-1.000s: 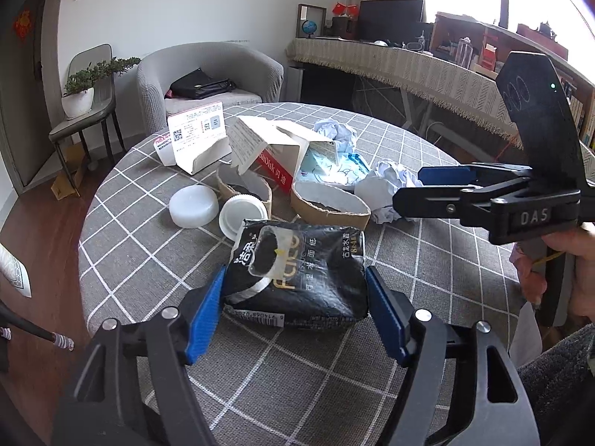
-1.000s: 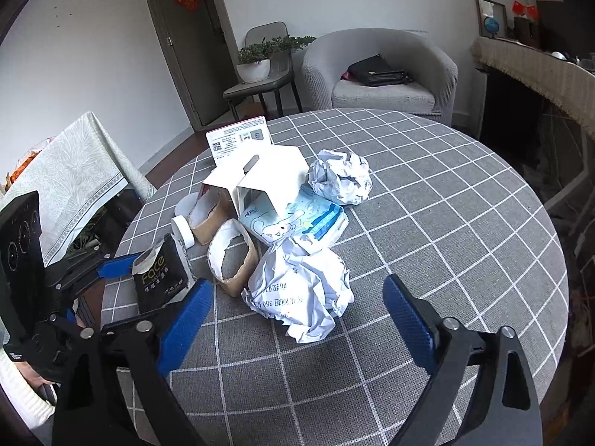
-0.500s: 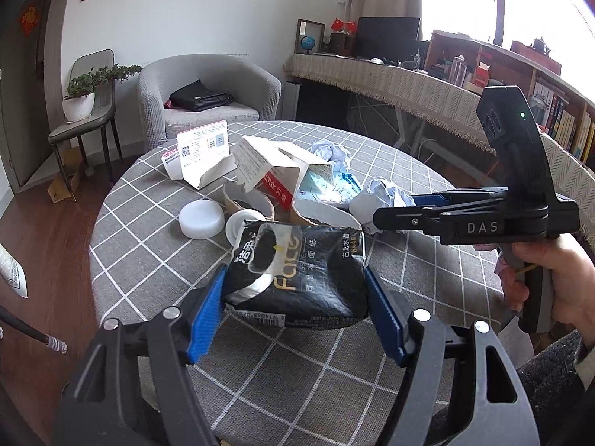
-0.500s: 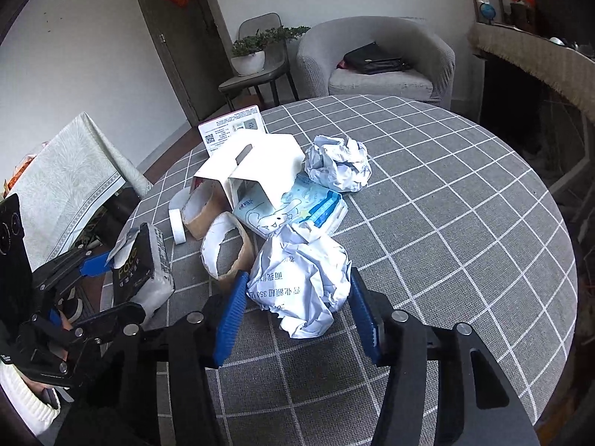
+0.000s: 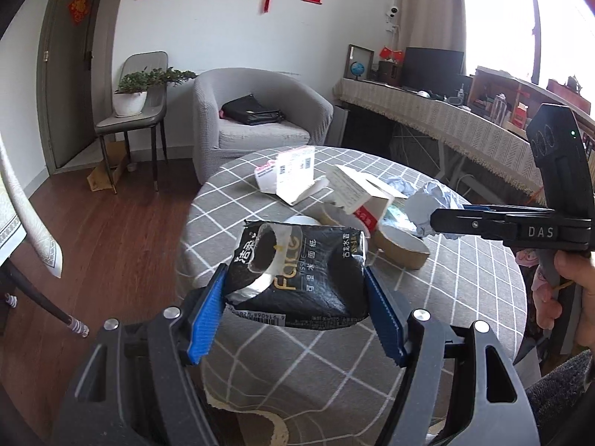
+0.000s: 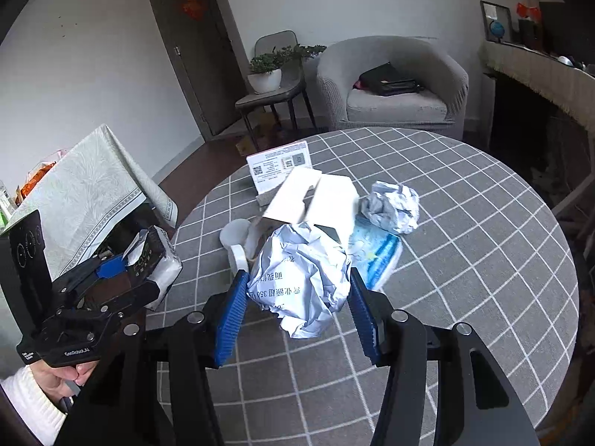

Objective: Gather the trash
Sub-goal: 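Carry both items over the green bin while the left gripper opens, dropping the package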

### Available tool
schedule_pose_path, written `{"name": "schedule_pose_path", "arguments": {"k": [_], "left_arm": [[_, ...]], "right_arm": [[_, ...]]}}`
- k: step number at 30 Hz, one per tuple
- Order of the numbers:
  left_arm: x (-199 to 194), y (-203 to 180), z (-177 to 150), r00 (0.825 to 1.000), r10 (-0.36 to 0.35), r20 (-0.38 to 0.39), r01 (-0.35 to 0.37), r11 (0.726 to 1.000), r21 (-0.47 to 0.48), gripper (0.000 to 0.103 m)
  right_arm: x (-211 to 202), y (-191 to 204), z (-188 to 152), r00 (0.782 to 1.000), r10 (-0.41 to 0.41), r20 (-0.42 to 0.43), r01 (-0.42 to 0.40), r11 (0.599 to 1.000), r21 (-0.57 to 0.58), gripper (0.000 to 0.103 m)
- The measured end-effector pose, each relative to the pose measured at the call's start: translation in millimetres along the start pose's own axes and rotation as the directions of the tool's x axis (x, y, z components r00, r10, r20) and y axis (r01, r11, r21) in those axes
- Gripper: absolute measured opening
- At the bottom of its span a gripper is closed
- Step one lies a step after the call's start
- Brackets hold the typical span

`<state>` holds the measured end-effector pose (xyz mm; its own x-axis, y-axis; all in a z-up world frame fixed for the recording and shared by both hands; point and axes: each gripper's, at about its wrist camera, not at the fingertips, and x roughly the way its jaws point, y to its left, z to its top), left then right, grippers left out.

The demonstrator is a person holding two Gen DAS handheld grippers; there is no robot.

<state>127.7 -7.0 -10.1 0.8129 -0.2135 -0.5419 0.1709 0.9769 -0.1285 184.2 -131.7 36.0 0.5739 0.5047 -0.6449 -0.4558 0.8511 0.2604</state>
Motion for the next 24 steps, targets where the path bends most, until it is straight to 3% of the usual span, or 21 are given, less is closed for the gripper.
{"name": "schedule_pose_path", "arguments": {"k": [4, 10, 19, 24], "left_arm": [[-8, 31, -4, 0.998, 0.069, -0.008, -0.069, 0.997, -0.045, 0.073], [-10, 79, -19, 0.982, 0.166, -0.087, -0.173, 0.982, -0.08, 0.073], [-15, 136, -42, 0.955, 0.224, -0.193, -0.253, 0.957, -0.142, 0.073], [-11, 163, -58, 0.929, 0.253, -0.269, -0.302, 0.939, -0.163, 0.073]], "right_arm": [[11, 31, 11, 0.999, 0.047, 0.005, -0.047, 0.998, -0.037, 0.054], [32, 72, 23, 0.995, 0.095, -0.012, -0.096, 0.992, -0.087, 0.054], [71, 135, 27, 0.987, 0.141, -0.081, -0.153, 0.974, -0.167, 0.054], [96, 170, 20, 0.978, 0.153, -0.139, -0.179, 0.963, -0.2, 0.054]]}}
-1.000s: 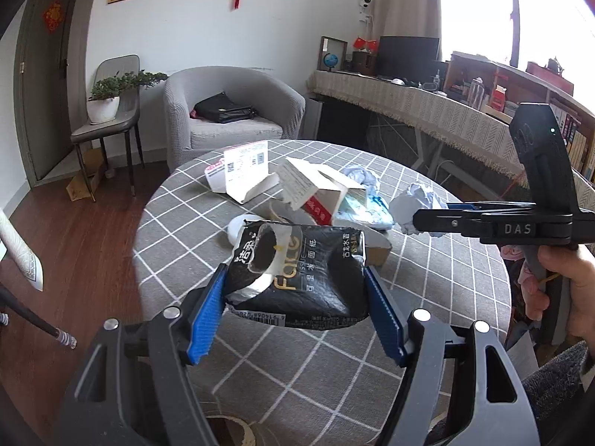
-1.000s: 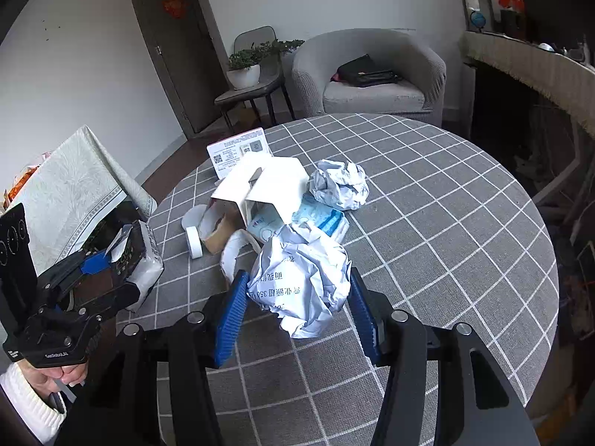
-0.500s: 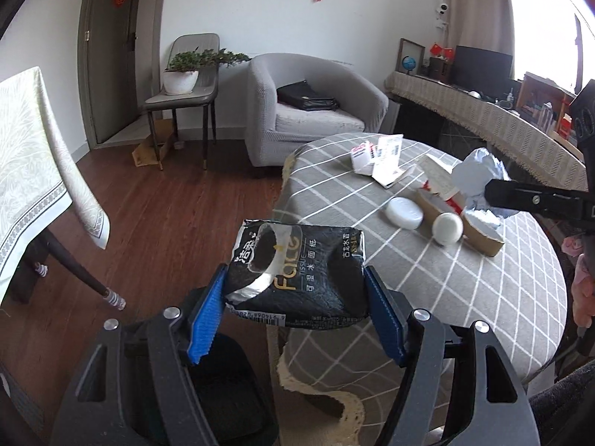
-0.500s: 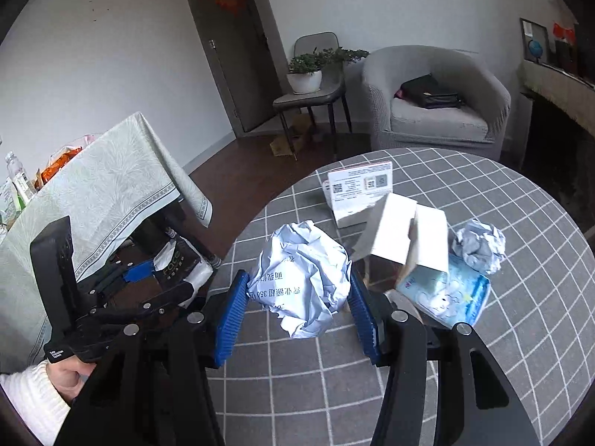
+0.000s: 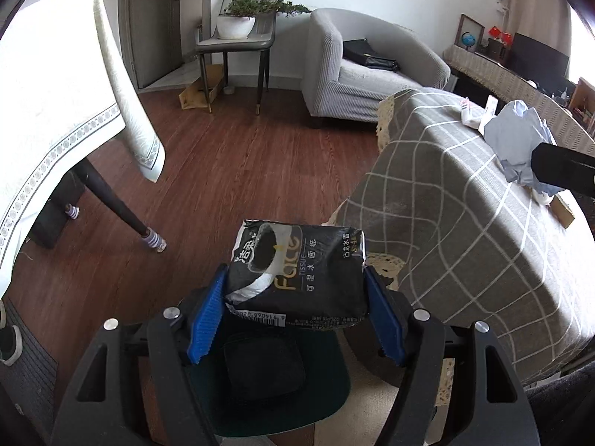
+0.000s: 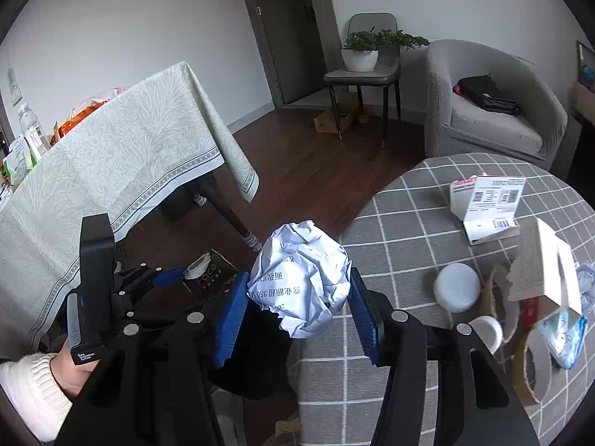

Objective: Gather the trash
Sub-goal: 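Carry both items over the green bin while the left gripper opens, dropping the package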

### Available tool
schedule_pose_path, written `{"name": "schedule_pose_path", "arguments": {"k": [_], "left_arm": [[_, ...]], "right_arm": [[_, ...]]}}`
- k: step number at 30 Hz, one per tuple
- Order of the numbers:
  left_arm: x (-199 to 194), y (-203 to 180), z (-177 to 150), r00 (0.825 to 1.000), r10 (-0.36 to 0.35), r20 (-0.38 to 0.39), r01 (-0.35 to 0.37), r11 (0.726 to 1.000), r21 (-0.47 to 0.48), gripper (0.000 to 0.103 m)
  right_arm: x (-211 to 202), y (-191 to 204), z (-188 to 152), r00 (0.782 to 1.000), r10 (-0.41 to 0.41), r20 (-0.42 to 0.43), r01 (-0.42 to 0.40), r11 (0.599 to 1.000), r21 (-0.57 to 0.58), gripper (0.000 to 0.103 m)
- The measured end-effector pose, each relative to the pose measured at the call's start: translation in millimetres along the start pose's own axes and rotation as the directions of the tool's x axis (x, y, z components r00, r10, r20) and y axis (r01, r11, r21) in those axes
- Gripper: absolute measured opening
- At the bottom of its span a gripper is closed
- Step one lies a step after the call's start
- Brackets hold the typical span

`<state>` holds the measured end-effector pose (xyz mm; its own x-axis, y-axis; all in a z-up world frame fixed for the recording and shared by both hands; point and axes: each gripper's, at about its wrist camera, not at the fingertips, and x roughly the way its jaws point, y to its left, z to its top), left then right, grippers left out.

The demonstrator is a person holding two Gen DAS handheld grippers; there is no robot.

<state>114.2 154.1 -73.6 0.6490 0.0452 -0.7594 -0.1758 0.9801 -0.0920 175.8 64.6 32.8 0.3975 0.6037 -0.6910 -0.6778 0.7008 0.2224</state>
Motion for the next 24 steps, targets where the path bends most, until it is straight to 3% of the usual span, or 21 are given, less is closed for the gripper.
{"name": "schedule_pose_path", "arguments": {"k": [8, 17, 21, 24], "left_arm": [[25, 38, -13, 0.988, 0.002, -0.155, -0.013, 0.998, -0.066, 0.073], [63, 61, -51, 0.94, 0.034, -0.34, -0.058, 0.997, -0.06, 0.073], [74, 68, -65, 0.918, 0.057, -0.392, -0.077, 0.996, -0.037, 0.075], [76, 75, -70, 0.913, 0.049, -0.405, -0.071, 0.997, -0.038, 0.078]], "right_arm": [[41, 27, 7, 0.997, 0.025, -0.07, -0.026, 1.0, -0.016, 0.054], [82, 46, 7, 0.987, 0.03, -0.16, -0.034, 0.999, -0.027, 0.054], [101, 54, 2, 0.976, 0.028, -0.214, -0.036, 0.999, -0.031, 0.054], [114, 57, -2, 0.967, 0.031, -0.252, -0.04, 0.999, -0.029, 0.054]]}}
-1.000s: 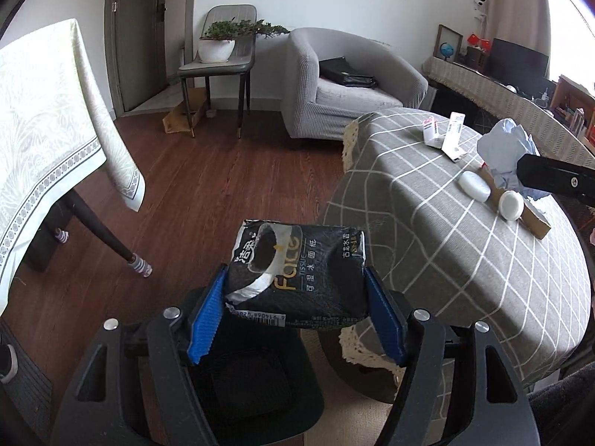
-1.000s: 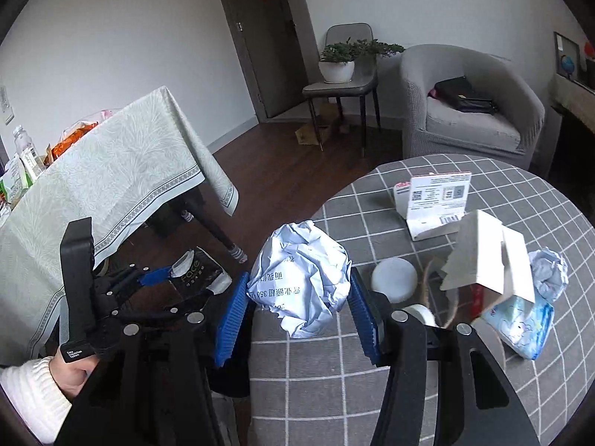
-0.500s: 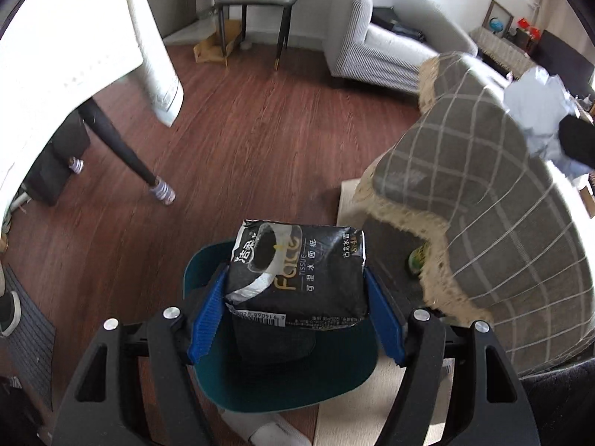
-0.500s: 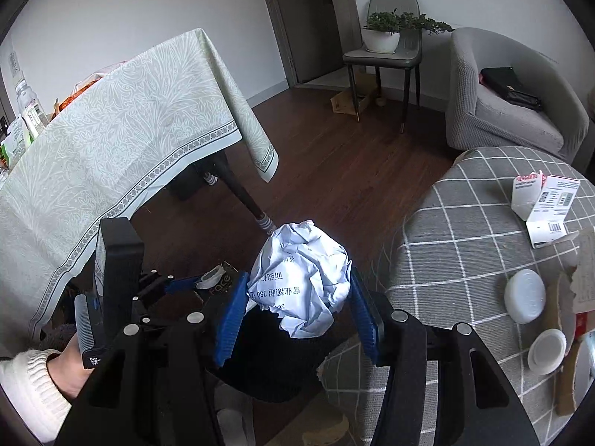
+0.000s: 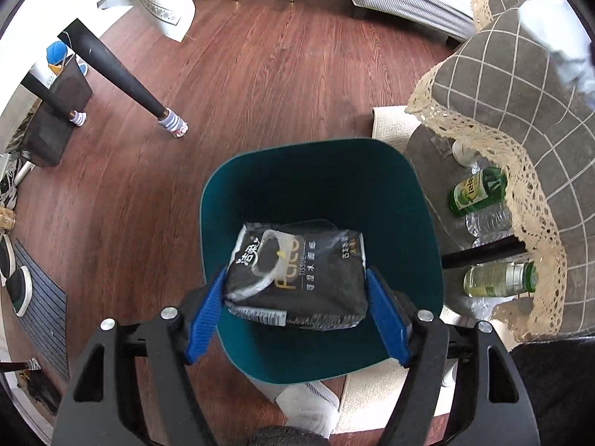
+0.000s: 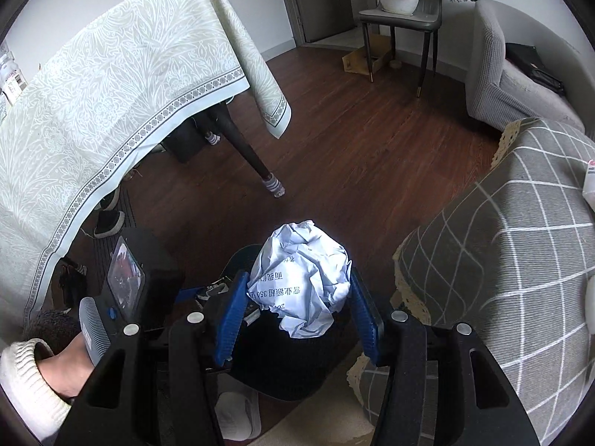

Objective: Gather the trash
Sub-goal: 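Carry both items over the green bin while the left gripper opens, dropping the package, then open the right gripper over the bin to drop the crumpled paper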

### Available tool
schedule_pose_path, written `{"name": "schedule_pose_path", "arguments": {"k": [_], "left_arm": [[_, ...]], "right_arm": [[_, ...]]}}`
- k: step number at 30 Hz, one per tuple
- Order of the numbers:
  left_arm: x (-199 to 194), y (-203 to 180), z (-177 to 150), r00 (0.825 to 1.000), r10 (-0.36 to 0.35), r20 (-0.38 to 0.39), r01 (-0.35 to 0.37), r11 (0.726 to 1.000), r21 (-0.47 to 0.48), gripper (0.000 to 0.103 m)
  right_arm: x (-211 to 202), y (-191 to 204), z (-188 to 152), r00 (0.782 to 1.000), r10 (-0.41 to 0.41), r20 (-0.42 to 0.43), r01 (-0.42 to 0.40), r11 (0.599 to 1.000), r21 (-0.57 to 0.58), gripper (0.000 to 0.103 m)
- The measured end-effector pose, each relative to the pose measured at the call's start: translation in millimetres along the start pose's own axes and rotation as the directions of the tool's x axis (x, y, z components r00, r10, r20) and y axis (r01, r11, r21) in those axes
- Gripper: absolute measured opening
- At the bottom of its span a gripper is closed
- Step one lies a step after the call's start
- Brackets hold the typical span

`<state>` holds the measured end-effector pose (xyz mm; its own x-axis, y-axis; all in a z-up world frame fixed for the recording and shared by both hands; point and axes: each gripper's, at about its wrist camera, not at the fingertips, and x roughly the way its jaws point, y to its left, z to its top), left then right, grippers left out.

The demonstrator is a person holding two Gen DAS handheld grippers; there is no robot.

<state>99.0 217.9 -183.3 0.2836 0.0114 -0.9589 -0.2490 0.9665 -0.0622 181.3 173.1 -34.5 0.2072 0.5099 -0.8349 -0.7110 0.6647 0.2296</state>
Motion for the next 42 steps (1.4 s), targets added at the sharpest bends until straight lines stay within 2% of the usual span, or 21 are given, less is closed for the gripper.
{"name": "schedule_pose_path", "arguments": {"k": [2, 3, 7, 13, 20, 29, 35, 39, 42], "left_arm": [[0, 4, -1, 1.0, 0.001, 0.007, -0.001, 1.0, 0.004, 0.085], [-2, 4, -1, 1.0, -0.004, 0.011, 0.003, 1.0, 0.005, 0.086], [-12, 8, -1, 0.999, -0.005, 0.051, 0.005, 1.0, 0.001, 0.086], [-47, 14, 2, 0.983, -0.002, 0.183, 0.005, 1.0, -0.012, 0.084], [-91, 22, 5, 0.948, -0.036, 0.316, 0.047, 0.999, -0.025, 0.073], [-132, 18, 6, 0.91, -0.072, 0.409, 0.088, 0.996, -0.019, 0.058], [-161, 19, 7, 0.865, -0.11, 0.489, 0.148, 0.988, -0.04, 0.052], [-176, 19, 6, 0.844, -0.116, 0.524, 0.156, 0.987, -0.034, 0.052], [-186, 19, 6, 0.831, -0.12, 0.543, 0.16, 0.987, -0.027, 0.052]], "right_arm": [[11, 4, 0, 1.0, -0.003, -0.027, 0.003, 1.0, -0.003, 0.054], [16, 6, -1, 0.999, -0.004, -0.041, 0.004, 1.0, -0.005, 0.054], [37, 11, -5, 0.996, -0.01, -0.094, 0.008, 1.0, -0.017, 0.054], [61, 13, -13, 0.99, -0.014, -0.143, 0.01, 1.0, -0.026, 0.054], [105, 14, -23, 0.971, -0.026, -0.24, 0.015, 0.999, -0.045, 0.054], [146, 22, -47, 0.937, -0.036, -0.348, 0.002, 0.995, -0.096, 0.054], [166, 27, -62, 0.907, -0.06, -0.418, 0.004, 0.991, -0.133, 0.056], [170, 27, -73, 0.888, -0.057, -0.457, -0.013, 0.989, -0.147, 0.065], [168, 30, -78, 0.887, -0.067, -0.456, -0.013, 0.985, -0.171, 0.069]]}}
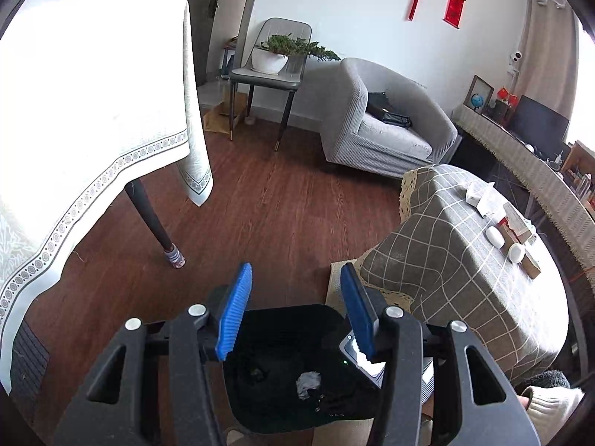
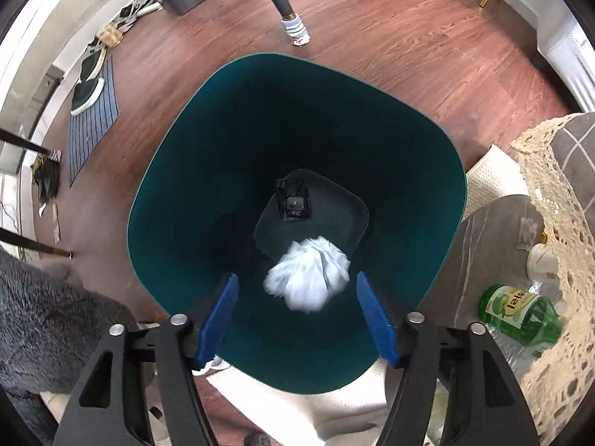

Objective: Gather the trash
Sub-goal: 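Open the right gripper over the bin to drop the crumpled paper, then move both grippers back over the table toward the remaining trash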

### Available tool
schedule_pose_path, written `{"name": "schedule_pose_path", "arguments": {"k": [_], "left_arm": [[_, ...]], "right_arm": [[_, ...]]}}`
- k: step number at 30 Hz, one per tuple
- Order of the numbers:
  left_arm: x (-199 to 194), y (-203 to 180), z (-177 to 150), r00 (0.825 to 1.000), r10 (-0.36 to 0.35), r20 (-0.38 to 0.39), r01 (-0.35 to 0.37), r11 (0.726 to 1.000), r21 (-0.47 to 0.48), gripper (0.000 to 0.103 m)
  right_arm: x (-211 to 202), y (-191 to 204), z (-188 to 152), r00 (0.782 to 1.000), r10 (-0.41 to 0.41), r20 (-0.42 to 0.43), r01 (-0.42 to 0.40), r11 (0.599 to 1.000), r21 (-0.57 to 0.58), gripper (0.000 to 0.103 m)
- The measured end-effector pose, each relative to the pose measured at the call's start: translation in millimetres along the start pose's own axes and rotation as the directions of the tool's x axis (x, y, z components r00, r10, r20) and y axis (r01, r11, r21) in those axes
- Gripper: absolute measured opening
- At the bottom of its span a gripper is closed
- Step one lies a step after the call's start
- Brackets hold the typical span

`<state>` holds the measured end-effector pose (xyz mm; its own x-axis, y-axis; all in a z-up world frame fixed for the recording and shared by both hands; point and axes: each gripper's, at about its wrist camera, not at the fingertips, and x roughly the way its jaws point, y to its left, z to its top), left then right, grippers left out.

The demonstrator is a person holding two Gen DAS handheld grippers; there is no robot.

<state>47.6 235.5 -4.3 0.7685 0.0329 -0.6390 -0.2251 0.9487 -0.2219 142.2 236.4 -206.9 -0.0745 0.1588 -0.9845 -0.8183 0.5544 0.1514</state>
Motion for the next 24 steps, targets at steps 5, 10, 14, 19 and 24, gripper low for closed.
{"name": "schedule_pose_path", "arguments": {"k": [5, 10, 14, 19, 24], "left_arm": [[-13, -8, 11, 0.999, 0.002, 0.054, -0.003, 1.0, 0.023, 0.052], [-19, -20, 17, 0.996, 0.01, 0.087, -0.015, 0.998, 0.066, 0.052], [-23, -28, 23, 0.993, -0.008, 0.114, 0.001, 0.998, 0.068, 0.055], [-28, -38, 28, 0.99, 0.007, 0.143, -0.02, 0.995, 0.093, 0.061], [-30, -42, 35, 0.986, -0.008, 0.166, -0.005, 0.997, 0.079, 0.064]], "right_arm": [[-6, 3, -9, 1.0, -0.01, 0.014, 0.01, 1.0, -0.021, 0.07], [-37, 15, -14, 0.995, -0.006, 0.099, 0.013, 0.997, -0.069, 0.07], [-64, 21, -19, 0.985, -0.012, 0.17, 0.029, 0.995, -0.096, 0.065], [-104, 21, -24, 0.963, -0.006, 0.27, 0.034, 0.994, -0.101, 0.061], [-149, 12, -35, 0.924, -0.014, 0.383, 0.048, 0.996, -0.079, 0.059]]}}
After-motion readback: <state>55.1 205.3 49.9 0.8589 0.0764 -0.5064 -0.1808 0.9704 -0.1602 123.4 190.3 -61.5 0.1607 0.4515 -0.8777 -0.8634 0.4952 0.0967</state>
